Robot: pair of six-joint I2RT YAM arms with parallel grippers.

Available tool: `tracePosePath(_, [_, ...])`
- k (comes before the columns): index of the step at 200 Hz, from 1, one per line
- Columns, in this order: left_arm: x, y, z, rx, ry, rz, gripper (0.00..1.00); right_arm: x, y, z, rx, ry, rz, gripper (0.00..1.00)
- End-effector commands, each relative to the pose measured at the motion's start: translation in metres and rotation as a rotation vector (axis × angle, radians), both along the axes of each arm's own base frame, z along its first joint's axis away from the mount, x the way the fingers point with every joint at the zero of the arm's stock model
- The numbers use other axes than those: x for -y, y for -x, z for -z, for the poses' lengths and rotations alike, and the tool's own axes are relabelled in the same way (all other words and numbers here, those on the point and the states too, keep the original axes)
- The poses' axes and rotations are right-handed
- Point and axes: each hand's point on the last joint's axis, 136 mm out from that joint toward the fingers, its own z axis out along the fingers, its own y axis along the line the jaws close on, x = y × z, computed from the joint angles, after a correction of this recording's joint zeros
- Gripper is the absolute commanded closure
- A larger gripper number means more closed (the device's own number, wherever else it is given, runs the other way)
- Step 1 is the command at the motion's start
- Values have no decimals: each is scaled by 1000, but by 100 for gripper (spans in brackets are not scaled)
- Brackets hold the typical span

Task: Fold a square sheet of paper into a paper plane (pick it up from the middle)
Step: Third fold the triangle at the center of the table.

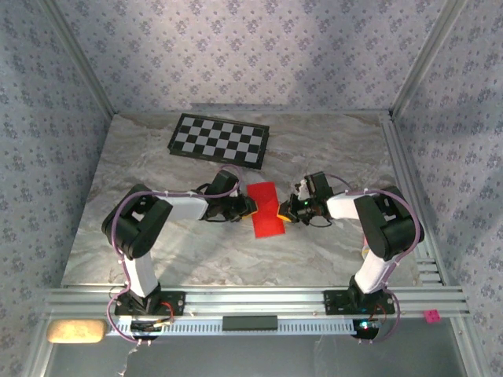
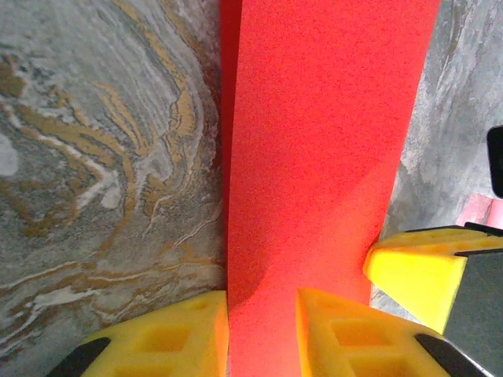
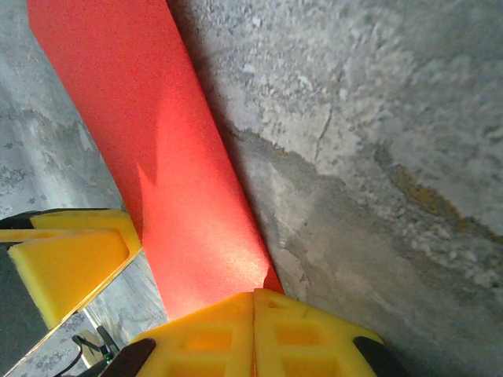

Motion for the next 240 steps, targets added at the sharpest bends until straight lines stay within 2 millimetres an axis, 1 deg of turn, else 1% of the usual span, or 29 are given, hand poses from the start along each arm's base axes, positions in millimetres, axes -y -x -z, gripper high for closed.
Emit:
tracePosePath(1, [3,5,10,-21,9,8,71,10,23,31,-109,98,20,91])
tracePosePath(80, [3,3,3,3,31,-7,76,11,23,32,-108,103,21,91])
tracePosePath(115, [2,2,2,7,35,-14,76,11,23,32,-111,103,21,91])
tracePosePath(133, [2,1,0,15,50,-29,73,11,23,32,-109,102,19,91])
tracePosePath(169, [3,0,-3,30,71,-37,65,11,23,32,-109,100,20,91])
tracePosePath(206, [-4,0,0,36,38,-60,60,11,23,31,-108,101,20,91])
tracePosePath(221, [-9,0,0,46,7,-62,59,11,23,31,-104,100,20,91])
tracePosePath(240, [-10,0,-2,55,5,-59,59,11,23,31,-107,98,19,91])
